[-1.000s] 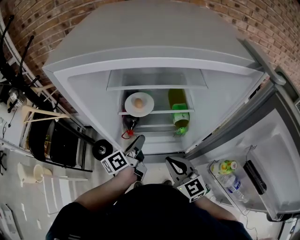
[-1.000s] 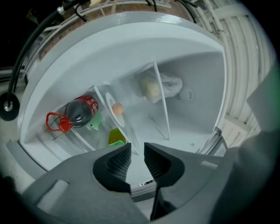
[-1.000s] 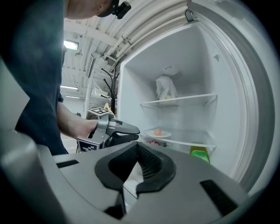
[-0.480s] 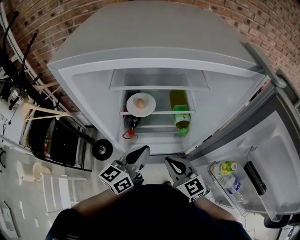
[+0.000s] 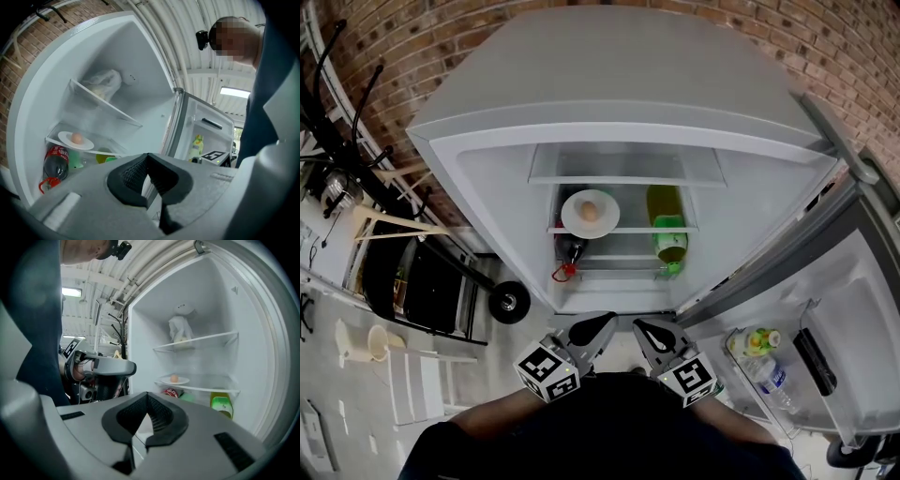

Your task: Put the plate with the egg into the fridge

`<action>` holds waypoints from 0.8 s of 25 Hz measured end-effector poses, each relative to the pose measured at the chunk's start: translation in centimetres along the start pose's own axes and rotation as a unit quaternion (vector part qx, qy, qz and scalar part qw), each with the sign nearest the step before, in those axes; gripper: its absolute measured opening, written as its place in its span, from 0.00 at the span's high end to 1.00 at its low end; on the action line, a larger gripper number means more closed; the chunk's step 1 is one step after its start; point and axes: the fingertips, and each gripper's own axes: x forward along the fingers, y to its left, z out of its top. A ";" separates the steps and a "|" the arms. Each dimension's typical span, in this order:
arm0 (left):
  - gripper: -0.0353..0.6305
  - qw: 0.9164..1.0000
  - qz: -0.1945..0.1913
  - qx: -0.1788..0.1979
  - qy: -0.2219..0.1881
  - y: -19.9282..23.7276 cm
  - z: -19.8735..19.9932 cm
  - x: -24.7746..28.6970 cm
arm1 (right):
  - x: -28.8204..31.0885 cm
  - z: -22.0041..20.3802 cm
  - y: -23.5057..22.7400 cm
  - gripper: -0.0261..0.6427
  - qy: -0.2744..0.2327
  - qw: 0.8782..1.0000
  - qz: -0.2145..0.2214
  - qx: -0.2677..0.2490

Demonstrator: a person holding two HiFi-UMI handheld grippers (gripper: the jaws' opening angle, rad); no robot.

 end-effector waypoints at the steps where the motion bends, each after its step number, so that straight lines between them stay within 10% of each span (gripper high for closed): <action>1: 0.94 1.000 -0.004 0.003 0.002 -0.2 0.0 0.0 | 0.0 0.0 0.0 0.95 0.003 1.000 0.000 0.001; 20: 0.94 1.000 -0.009 0.009 0.005 -0.5 0.3 -0.2 | -0.1 0.0 -0.1 0.95 0.007 1.000 -0.006 0.010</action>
